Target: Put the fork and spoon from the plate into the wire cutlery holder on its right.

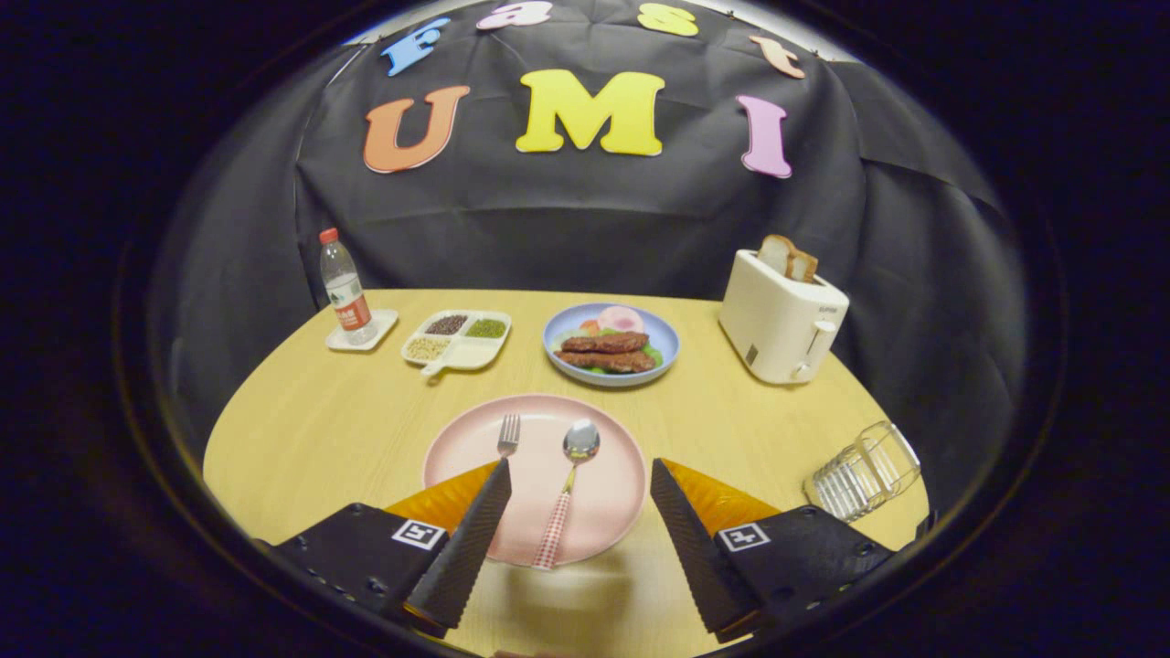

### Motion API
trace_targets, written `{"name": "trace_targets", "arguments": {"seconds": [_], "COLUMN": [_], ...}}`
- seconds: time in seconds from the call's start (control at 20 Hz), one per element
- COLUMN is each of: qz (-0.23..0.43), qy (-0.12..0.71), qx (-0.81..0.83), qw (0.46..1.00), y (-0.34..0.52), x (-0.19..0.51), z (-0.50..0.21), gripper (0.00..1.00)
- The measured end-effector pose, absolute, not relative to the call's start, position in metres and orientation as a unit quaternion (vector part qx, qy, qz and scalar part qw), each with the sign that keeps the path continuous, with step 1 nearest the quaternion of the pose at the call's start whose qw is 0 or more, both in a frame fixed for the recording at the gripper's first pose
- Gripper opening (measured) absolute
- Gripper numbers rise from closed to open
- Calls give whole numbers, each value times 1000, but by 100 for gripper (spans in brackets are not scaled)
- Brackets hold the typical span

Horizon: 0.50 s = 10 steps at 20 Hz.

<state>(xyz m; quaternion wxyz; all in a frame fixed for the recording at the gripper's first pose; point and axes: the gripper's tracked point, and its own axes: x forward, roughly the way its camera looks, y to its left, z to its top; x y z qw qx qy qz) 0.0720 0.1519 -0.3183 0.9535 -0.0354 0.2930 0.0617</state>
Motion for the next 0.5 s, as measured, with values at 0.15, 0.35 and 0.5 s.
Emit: {"name": "trace_targets", "arguments": {"seconds": [0.15,0.35,0.5], "qz": [49,48,36], "qy": [320,366,394], "qx": [-36,-19,-17], "qw": [945,929,918], "y": [154,161,159], "x": [76,82,85], "z": [-342,-373,-393], "gripper": [92,81,64]}}
